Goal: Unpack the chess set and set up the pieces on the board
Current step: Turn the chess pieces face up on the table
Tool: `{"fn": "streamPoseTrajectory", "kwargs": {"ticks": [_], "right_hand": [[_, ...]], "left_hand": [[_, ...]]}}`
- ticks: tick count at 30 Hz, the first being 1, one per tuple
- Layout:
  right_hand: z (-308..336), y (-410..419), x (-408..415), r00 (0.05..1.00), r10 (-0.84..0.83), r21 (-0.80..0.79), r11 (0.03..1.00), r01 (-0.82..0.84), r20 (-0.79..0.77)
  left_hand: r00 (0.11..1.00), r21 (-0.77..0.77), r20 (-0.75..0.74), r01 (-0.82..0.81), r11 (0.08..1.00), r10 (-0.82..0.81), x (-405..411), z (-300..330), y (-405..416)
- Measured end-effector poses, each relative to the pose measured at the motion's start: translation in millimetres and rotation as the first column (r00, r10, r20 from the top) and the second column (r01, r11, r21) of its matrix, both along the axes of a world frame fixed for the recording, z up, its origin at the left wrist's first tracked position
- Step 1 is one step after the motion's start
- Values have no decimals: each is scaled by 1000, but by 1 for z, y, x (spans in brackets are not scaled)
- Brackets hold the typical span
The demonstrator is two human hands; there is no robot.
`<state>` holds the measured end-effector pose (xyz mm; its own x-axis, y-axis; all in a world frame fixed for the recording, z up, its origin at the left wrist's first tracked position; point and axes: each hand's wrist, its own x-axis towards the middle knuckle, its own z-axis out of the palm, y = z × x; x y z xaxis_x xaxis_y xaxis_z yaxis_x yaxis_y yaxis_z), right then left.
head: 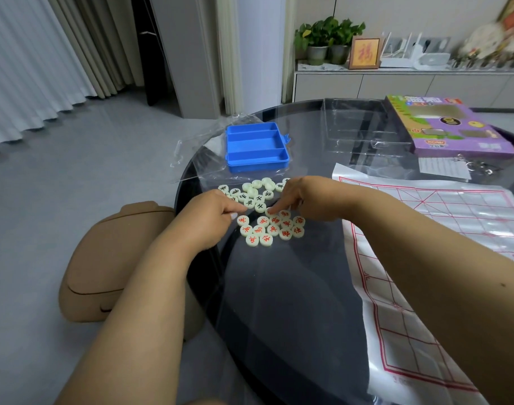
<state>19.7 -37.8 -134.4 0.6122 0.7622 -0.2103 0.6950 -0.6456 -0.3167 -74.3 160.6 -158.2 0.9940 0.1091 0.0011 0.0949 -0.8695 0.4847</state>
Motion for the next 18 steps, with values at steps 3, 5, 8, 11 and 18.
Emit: {"fn": "streamPoseTrajectory", "kwargs": {"ticks": [3, 5, 8, 11, 18], "right_hand": [[1, 5, 8, 995, -89, 116, 990, 83, 54], [0, 11, 15, 971, -205, 219, 960, 175, 121], [-3, 24, 26, 948, -253, 240, 949, 204, 193], [-6, 35, 33, 947, -208, 159, 972, 172, 244], [-7, 40, 36, 945, -150, 103, 987, 124, 292]], "left_hand": [[990, -34, 128, -56, 998, 60, 4, 1, 1], [970, -80, 208, -112, 990, 126, 10, 5, 2], [955, -90, 231, -168, 982, 184, 27, 10, 3], [975, -31, 170, -140, 990, 143, 46, 12, 3], [1000, 26, 1, -13, 1000, 13, 67, 18, 0]]}}
